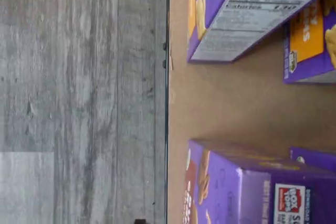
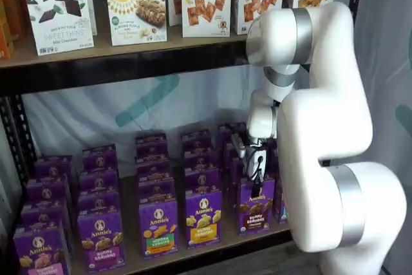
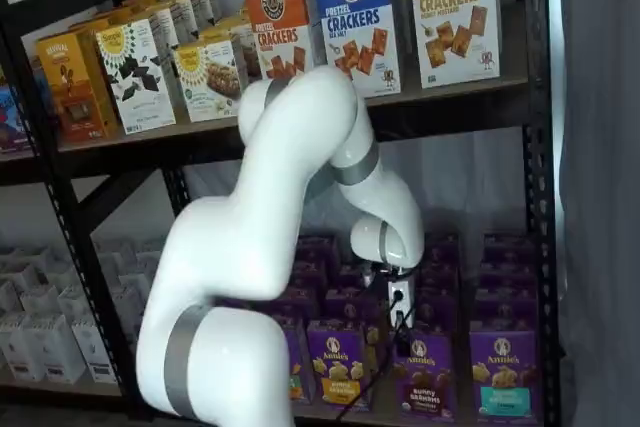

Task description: Pick up the purple box with a brown patch in the center, on the bottom shelf, the fifth box from the left

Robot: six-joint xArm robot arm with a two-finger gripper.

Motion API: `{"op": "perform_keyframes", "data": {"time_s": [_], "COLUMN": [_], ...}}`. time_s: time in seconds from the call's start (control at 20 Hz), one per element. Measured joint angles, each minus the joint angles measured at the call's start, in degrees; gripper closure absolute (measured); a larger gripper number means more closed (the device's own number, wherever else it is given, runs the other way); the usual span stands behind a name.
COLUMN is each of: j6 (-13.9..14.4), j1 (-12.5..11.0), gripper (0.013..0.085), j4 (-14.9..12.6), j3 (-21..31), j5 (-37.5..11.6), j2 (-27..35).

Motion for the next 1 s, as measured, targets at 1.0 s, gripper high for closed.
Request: {"op": "perform_keyframes", "data": {"time_s": [1.0], "j6": [0.1], "j1": [0.1], "gripper": [0.0370], "j4": [-0.2], "j3": [0.9], "j5": [-3.4], "j2": [0.7]}}
